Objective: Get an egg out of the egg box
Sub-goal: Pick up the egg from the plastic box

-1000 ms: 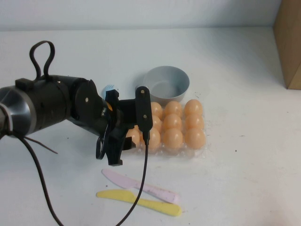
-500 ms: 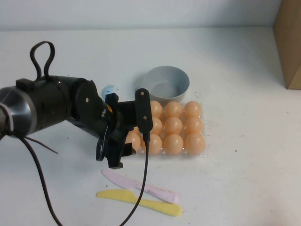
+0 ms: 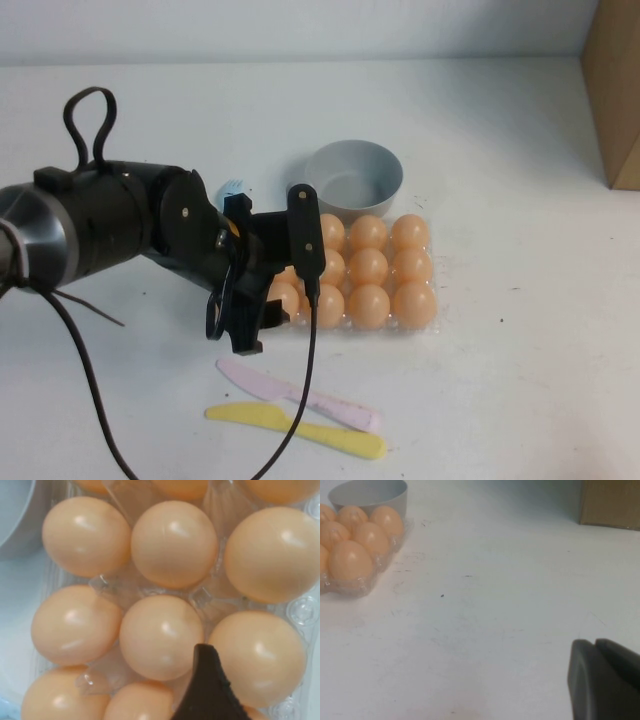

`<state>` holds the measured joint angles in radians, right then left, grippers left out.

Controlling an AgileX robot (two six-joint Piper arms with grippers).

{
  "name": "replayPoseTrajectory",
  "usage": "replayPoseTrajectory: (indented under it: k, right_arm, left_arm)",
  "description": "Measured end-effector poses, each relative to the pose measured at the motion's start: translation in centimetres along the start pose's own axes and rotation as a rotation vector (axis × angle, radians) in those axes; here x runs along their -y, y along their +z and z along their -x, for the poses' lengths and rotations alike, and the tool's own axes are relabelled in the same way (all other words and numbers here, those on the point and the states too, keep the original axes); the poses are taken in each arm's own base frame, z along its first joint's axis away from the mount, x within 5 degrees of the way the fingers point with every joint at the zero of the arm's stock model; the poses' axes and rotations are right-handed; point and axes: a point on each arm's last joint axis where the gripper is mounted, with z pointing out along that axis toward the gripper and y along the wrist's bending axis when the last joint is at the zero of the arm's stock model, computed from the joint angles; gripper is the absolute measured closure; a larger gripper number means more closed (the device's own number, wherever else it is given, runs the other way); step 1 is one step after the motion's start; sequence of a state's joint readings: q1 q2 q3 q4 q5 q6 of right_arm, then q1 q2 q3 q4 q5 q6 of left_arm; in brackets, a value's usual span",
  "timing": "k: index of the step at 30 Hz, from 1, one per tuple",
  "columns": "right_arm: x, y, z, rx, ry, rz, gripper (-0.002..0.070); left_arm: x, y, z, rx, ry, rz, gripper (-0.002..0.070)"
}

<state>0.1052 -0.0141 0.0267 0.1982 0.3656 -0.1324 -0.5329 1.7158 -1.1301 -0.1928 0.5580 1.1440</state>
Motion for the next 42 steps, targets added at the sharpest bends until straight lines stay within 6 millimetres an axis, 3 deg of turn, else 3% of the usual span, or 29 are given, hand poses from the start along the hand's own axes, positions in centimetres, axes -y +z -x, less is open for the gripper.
replayPoseTrajectory:
  k: [24,32,42]
  right_arm:
    - [0.0,0.0,0.0,0.0,0.0,0.0,0.0694]
    - [0.0,0.0,0.0,0.0,0.0,0.0,0.0694]
    - [0.0,0.0,0.0,0.0,0.0,0.0,0.0694]
  left_arm:
    - [0.1,1.6,-0.3,-0.011,-0.012,-0.015,0.0256]
    - [0.1,1.6,-0.3,-0.01,-0.012,-0.013,0.0362]
    - [0.1,1.3,-0.2,-0.007,-0.011,-0.01,0.0371]
